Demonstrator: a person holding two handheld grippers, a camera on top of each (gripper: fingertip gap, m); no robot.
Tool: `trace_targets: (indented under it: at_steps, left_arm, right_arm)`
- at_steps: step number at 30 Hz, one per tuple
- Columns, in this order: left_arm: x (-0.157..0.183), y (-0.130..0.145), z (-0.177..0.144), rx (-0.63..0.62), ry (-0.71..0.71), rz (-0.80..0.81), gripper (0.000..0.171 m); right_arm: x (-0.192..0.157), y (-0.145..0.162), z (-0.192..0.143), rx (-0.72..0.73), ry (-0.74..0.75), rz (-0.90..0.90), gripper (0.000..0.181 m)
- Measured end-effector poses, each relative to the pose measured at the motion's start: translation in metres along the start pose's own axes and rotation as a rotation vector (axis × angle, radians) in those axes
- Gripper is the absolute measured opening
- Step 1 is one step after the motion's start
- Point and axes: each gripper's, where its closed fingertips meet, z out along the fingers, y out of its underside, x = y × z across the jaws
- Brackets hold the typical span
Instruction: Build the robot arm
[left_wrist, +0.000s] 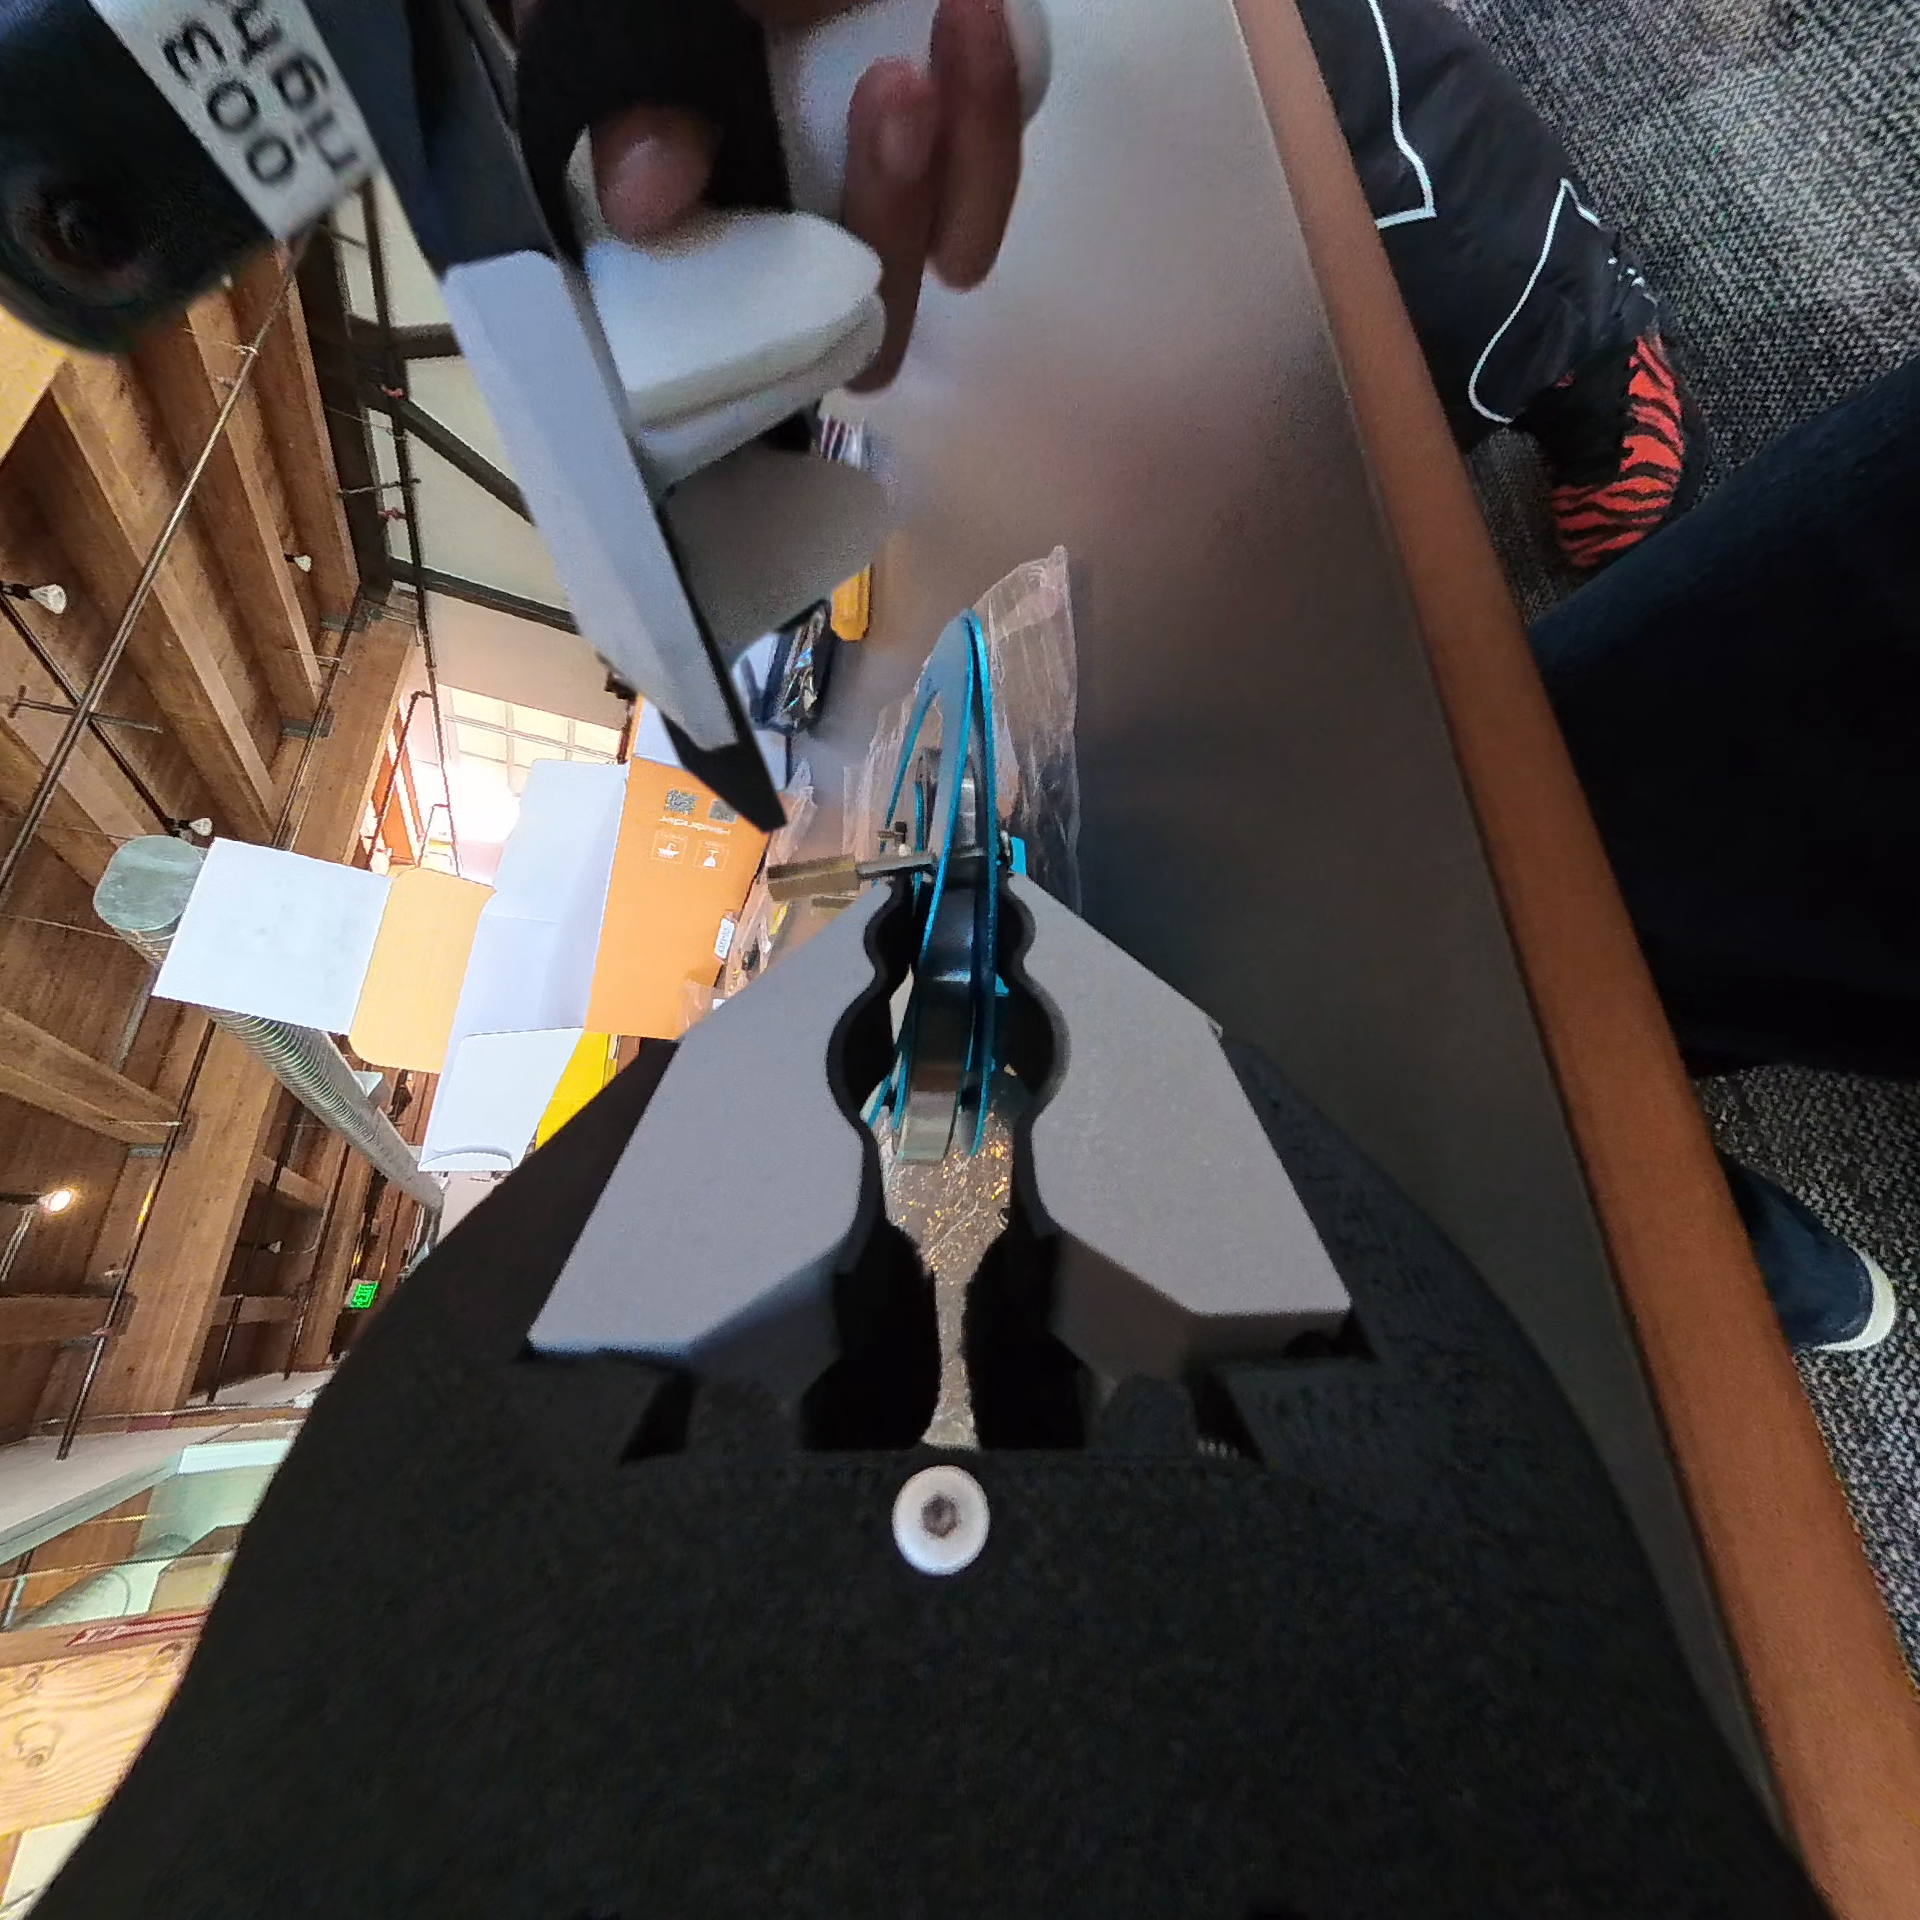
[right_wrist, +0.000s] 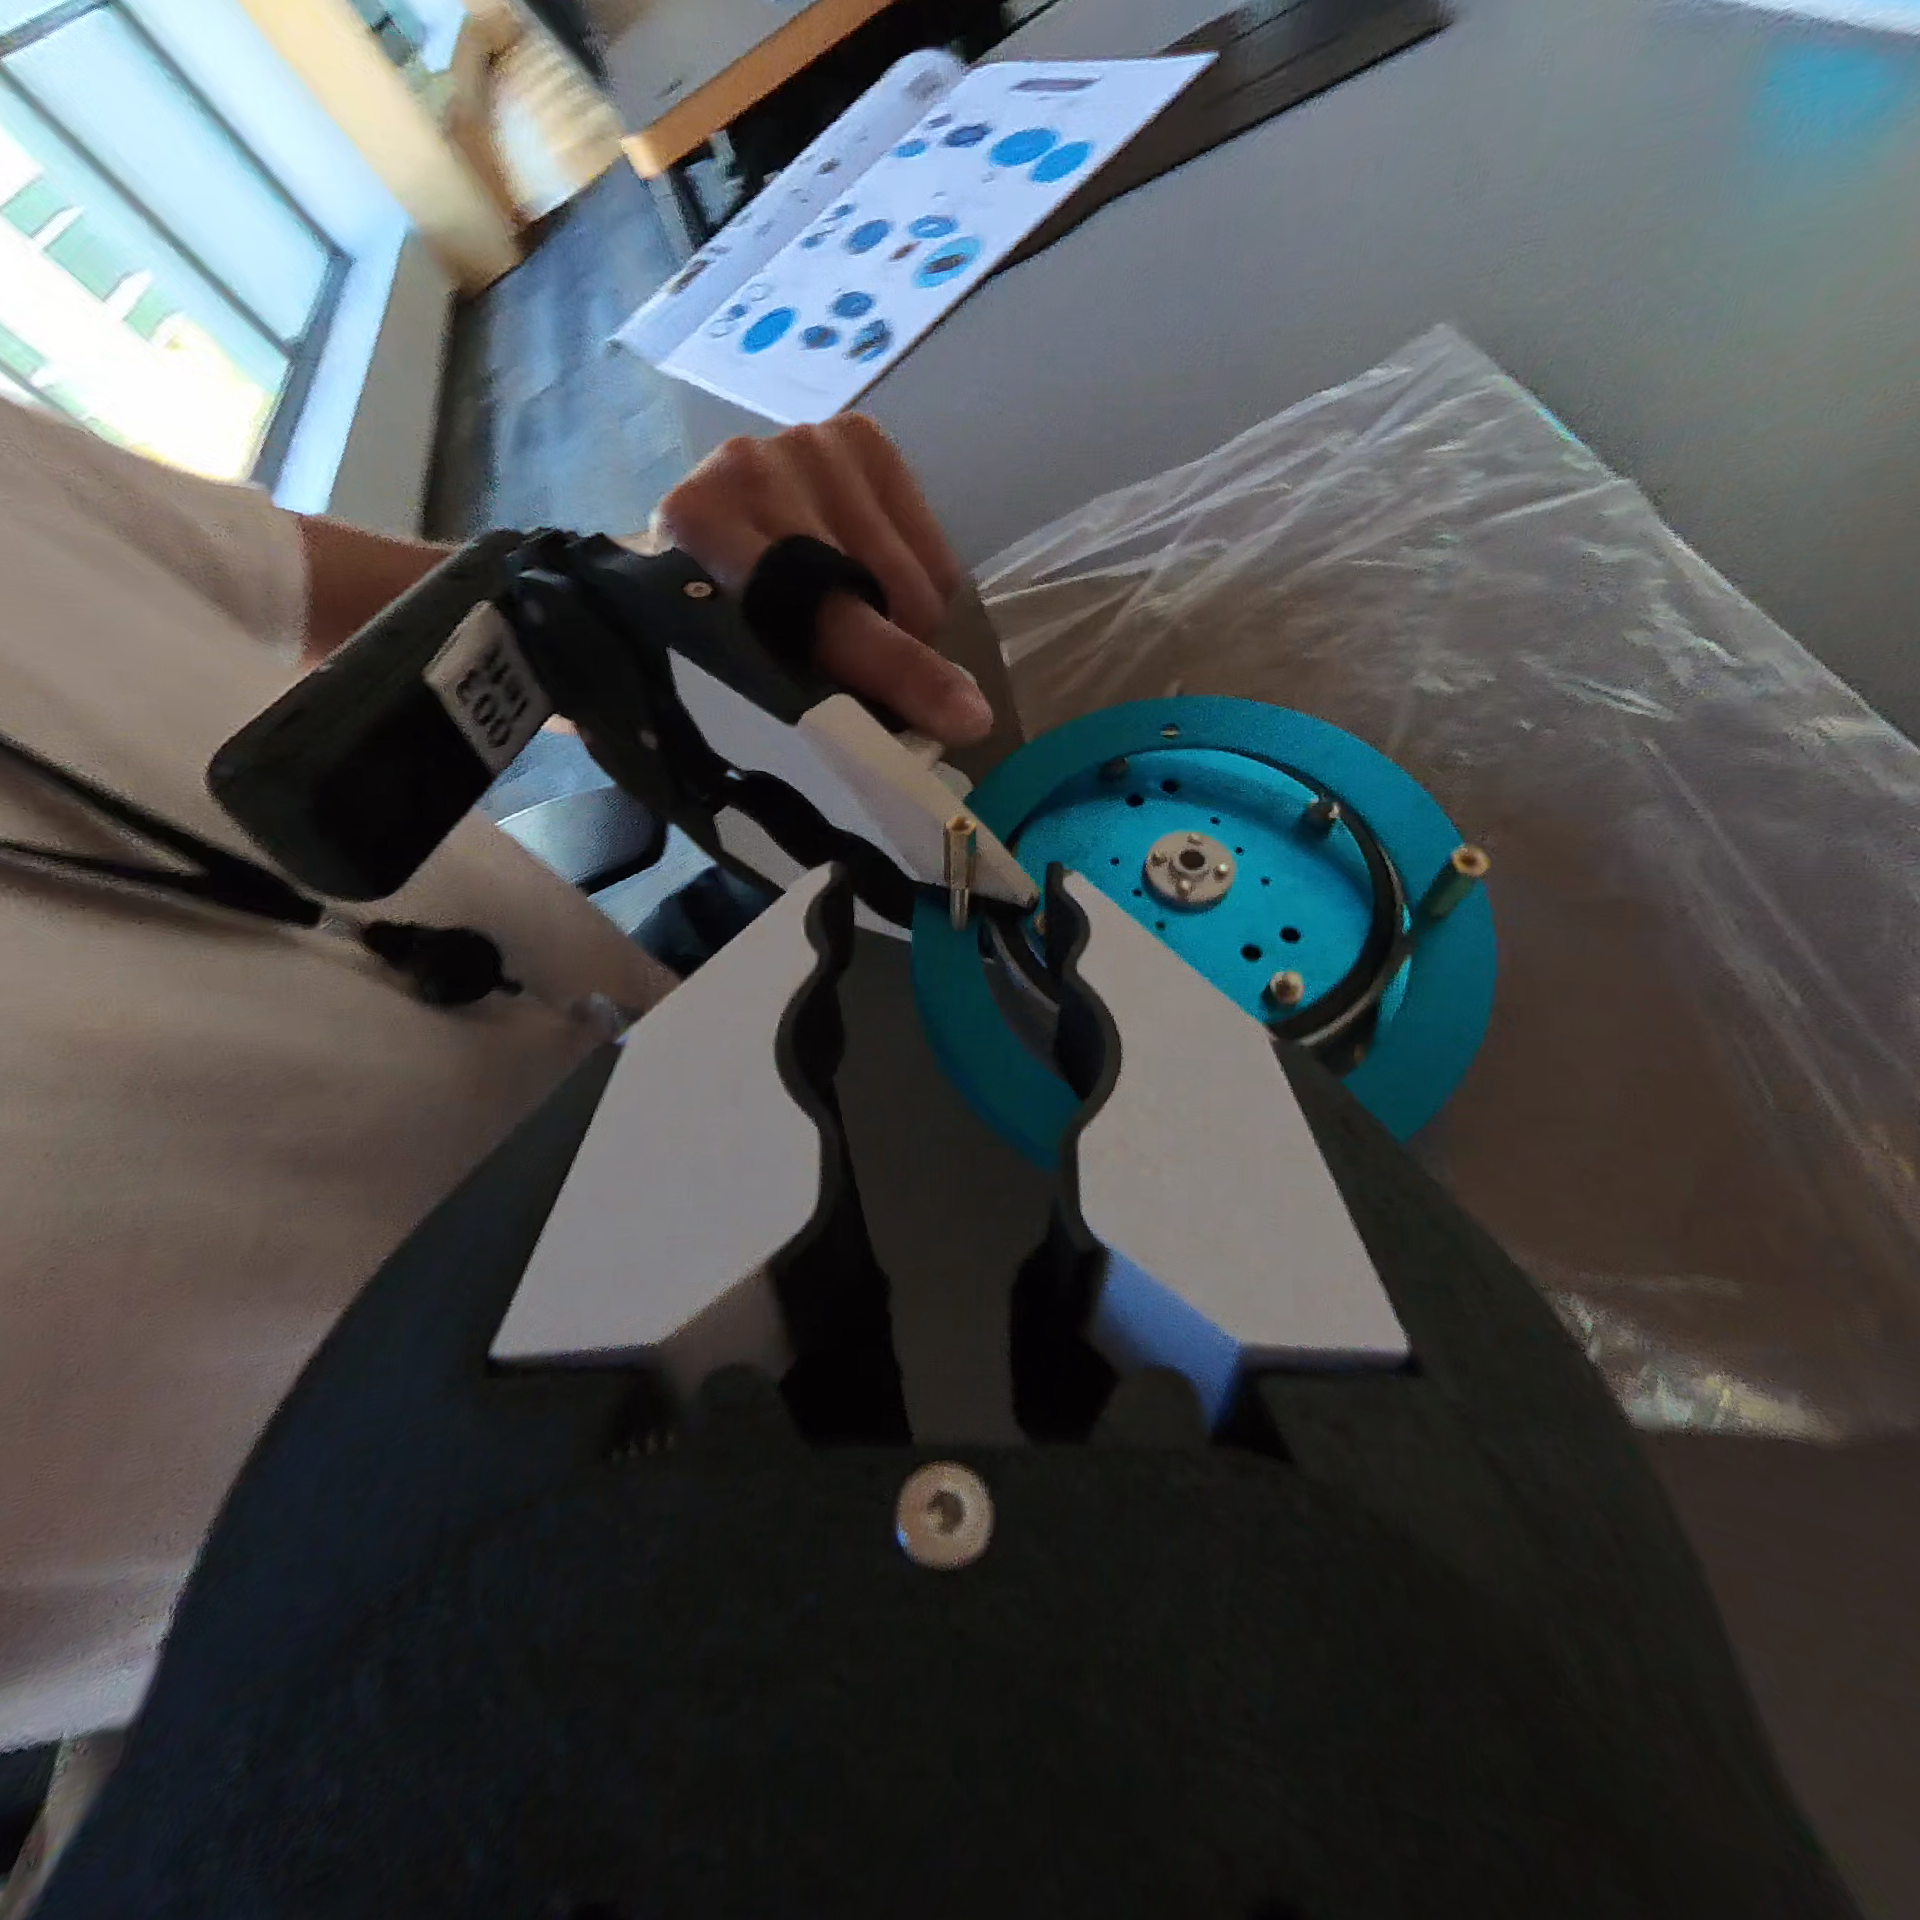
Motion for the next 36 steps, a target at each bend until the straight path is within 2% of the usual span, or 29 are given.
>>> trace_targets:
  at_steps: [5, 11, 13, 17, 20, 29, 33, 35, 36]
  left_arm:
    - [0.0, 0.0, 0.0, 0.009, 0.0, -0.011, 0.015]
    - [-0.002, 0.0, 0.0, 0.015, 0.004, -0.028, 0.015]
    - [-0.002, 0.0, 0.0, 0.017, 0.006, -0.037, 0.015]
    - [-0.002, 0.001, 0.0, 0.014, 0.009, -0.044, 0.015]
    - [-0.001, 0.003, 0.0, 0.005, 0.01, -0.038, 0.015]
    - [-0.001, 0.002, 0.001, -0.015, -0.001, -0.018, 0.014]
    - [-0.003, 0.002, 0.001, -0.017, -0.006, -0.035, 0.014]
    - [-0.002, 0.001, 0.0, -0.014, -0.006, -0.032, 0.014]
    - [-0.002, 0.001, 0.0, -0.014, -0.005, -0.027, 0.014]
  right_arm:
    - [-0.007, -0.007, 0.01, -0.09, -0.27, -0.051, 0.024]
    - [-0.003, 0.003, 0.022, -0.248, -0.421, -0.117, 0.016]
    - [-0.001, 0.003, 0.021, -0.272, -0.44, -0.117, 0.005]
    - [0.0, 0.003, 0.021, -0.261, -0.389, -0.063, 0.005]
    - [0.002, 0.002, 0.024, -0.166, -0.179, -0.083, 0.005]
    - [0.01, 0.001, 0.019, 0.123, 0.7, 0.015, 0.005]
    - [0.012, -0.002, 0.017, 0.189, 1.052, -0.039, 0.005]
    - [0.011, -0.002, 0.016, 0.197, 1.138, -0.063, 0.004]
    - [0.011, -0.001, 0.016, 0.209, 1.126, -0.044, 0.004]
